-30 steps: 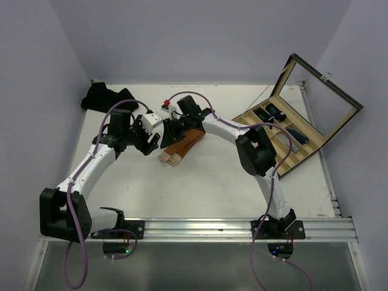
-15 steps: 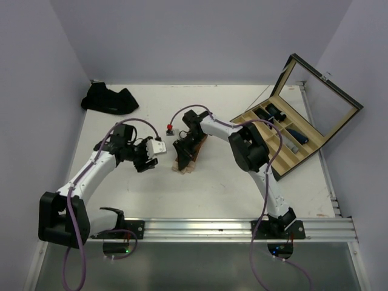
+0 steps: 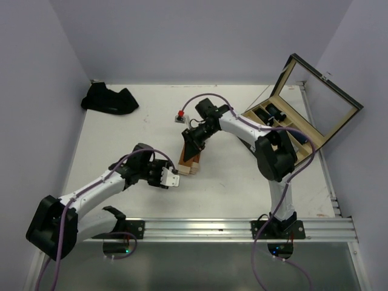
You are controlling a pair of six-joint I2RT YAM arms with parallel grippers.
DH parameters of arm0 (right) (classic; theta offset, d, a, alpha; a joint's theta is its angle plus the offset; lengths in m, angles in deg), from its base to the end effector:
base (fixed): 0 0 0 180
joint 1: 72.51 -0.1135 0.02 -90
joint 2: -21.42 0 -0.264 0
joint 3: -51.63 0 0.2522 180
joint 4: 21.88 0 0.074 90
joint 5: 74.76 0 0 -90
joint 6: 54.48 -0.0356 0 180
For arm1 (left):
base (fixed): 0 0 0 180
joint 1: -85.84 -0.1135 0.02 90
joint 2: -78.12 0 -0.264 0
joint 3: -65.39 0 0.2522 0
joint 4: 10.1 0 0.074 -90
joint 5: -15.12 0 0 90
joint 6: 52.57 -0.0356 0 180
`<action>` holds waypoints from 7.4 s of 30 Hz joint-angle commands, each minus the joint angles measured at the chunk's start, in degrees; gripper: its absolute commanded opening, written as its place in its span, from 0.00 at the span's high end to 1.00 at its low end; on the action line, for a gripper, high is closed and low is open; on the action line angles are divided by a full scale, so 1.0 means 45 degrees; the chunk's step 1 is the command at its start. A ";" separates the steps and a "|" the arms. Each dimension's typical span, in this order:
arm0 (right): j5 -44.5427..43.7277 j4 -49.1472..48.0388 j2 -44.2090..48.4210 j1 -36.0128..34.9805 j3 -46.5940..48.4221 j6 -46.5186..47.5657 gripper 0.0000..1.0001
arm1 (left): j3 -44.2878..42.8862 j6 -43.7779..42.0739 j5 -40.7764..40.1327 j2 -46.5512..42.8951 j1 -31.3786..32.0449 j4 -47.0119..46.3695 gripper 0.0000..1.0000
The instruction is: Roll the underwear
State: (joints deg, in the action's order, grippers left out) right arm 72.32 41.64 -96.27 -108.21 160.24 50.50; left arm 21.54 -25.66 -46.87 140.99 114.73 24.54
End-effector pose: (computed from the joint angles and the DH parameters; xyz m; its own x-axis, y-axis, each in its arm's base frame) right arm 0.3233 0.2691 0.2184 -0.6139 -0.6141 -0.4959 -0.7036 0.1409 0.6965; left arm 0.1675 -0.1115 0.1813 0.2784 0.7455 -0.6055 0.9322 -0.0580 0.3572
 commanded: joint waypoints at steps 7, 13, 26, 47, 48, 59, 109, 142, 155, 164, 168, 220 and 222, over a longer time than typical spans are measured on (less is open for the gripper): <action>-0.1727 -0.4610 -0.2126 -0.0015 -0.1077 -0.4714 0.75 | 0.0201 -0.2170 0.0533 0.1397 0.0631 -0.3624 0.43; -0.1301 -0.4281 -0.3533 -0.0015 -0.1253 -0.4365 0.79 | 0.0279 -0.3380 0.0689 0.2276 0.1022 -0.3722 0.49; 0.1534 0.0737 -0.4298 -0.0269 0.0385 0.1160 0.80 | -0.0404 -0.4417 0.1060 0.3529 0.1902 -0.2319 0.56; -0.1336 -0.3460 -0.3161 -0.0073 -0.1332 -0.3819 0.81 | -0.0521 -0.3890 0.0769 0.3254 0.1921 -0.1262 0.48; -0.1395 -0.3208 -0.3415 -0.0132 -0.1177 -0.3624 0.82 | -0.0560 -0.3909 0.0632 0.3487 0.1902 -0.1281 0.48; -0.1376 -0.2327 -0.4921 -0.0230 -0.0746 -0.2197 0.86 | -0.1712 -0.3695 0.0162 0.4993 0.1999 -0.0229 0.64; -0.7019 -0.7931 0.5080 -0.4057 -0.7815 0.3271 0.29 | -1.1498 0.3102 0.5299 1.7259 -0.1594 0.9851 0.98; -0.0949 -0.7427 -0.0055 -0.1892 -0.6356 0.0773 1.00 | -0.7051 0.6829 0.7429 0.8971 -0.4132 0.4309 0.51; 0.1182 -0.4010 -0.4565 -0.1187 -0.2271 -0.1219 1.00 | -0.1253 0.3618 0.2514 0.0232 -0.3848 0.1083 0.55; 0.0676 -0.2817 -0.6014 -0.1109 -0.0824 -0.2312 1.00 | 0.1392 0.1600 -0.0637 -0.2116 0.1134 -0.1534 0.52; 0.0343 -0.2776 -0.6326 -0.1109 -0.0609 -0.2763 1.00 | 0.1568 0.1324 -0.1067 -0.1532 0.2017 -0.1886 0.52; -0.3271 -0.2851 0.1911 0.2641 -0.1719 -0.0658 0.50 | -0.6025 -0.0177 0.2895 1.1980 -0.0284 0.8206 1.00; -0.2980 -0.3204 0.2943 0.2583 -0.2578 -0.0304 0.53 | -0.7216 -0.0490 0.3382 1.3504 -0.0713 0.9453 1.00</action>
State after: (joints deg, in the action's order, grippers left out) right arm 57.81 30.91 -90.92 -95.52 151.98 43.68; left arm -12.88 -24.59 -29.48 186.13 112.52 47.51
